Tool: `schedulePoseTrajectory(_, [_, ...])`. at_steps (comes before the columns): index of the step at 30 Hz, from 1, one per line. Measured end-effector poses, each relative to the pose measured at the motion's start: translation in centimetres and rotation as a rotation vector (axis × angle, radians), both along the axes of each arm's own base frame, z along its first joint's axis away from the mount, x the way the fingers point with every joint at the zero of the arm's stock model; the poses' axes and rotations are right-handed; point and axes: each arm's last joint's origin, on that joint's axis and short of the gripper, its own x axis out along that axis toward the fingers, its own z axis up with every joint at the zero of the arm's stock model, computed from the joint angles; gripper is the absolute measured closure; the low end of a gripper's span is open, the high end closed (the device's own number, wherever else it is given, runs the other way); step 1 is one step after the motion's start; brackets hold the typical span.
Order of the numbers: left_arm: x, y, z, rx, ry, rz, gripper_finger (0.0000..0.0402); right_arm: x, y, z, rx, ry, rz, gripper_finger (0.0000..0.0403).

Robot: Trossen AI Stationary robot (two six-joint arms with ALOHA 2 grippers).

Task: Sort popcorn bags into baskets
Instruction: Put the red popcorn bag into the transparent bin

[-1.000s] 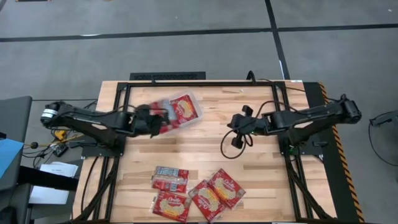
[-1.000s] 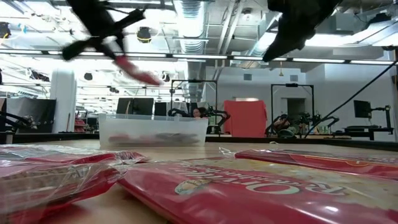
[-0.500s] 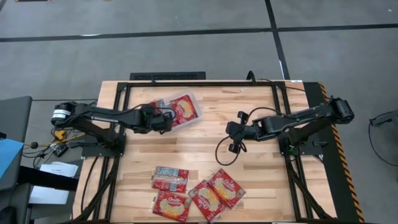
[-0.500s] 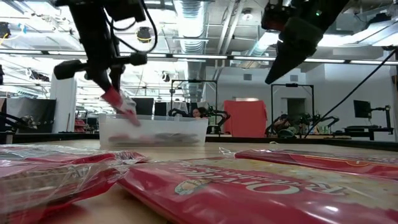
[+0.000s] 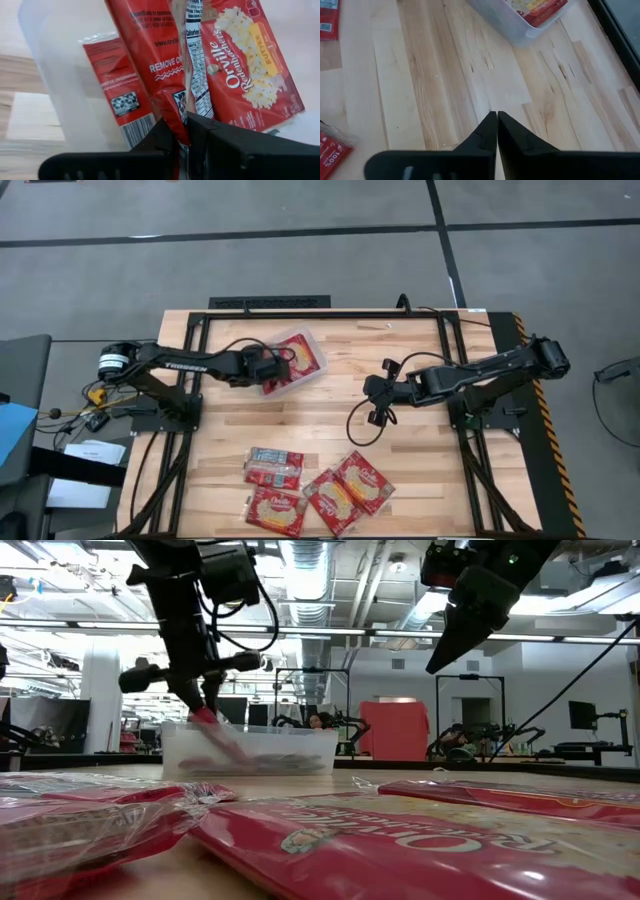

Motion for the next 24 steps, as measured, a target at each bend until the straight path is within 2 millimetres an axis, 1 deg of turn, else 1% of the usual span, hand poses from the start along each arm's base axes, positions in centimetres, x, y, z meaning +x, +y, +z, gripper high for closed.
schedulePoseTrajectory(4, [-0.1, 0.5, 0.0, -0.002, -0.012, 0.042, 0.0387, 0.0, 0.0, 0.0, -0.01, 0.006, 0.012, 0.0368])
schedulePoseTrajectory(8, [-0.2, 0.7, 0.1, -0.046, -0.038, 0.063, 0.0359, 0.0, 0.0, 0.0, -0.017, 0.008, 0.017, 0.0378])
schedulePoseTrajectory(13, [-0.2, 0.6, 0.0, -0.069, -0.039, 0.051, 0.0303, 0.0, -0.2, 0.0, -0.023, 0.008, 0.012, 0.0383])
schedulePoseTrajectory(17, [-0.2, 0.7, 0.0, -0.068, -0.034, 0.042, 0.0252, 0.1, -0.4, 0.0, -0.032, 0.012, 0.016, 0.0374])
schedulePoseTrajectory(19, [-0.2, 0.8, 0.1, -0.076, -0.015, 0.002, 0.0227, 0.1, -0.6, 0.0, -0.033, 0.013, 0.013, 0.0368])
schedulePoseTrajectory(24, [-1.1, 0.9, 1.4, -0.086, 0.001, -0.104, 0.0179, 0.1, -0.7, 0.0, -0.024, 0.017, 0.017, 0.036])
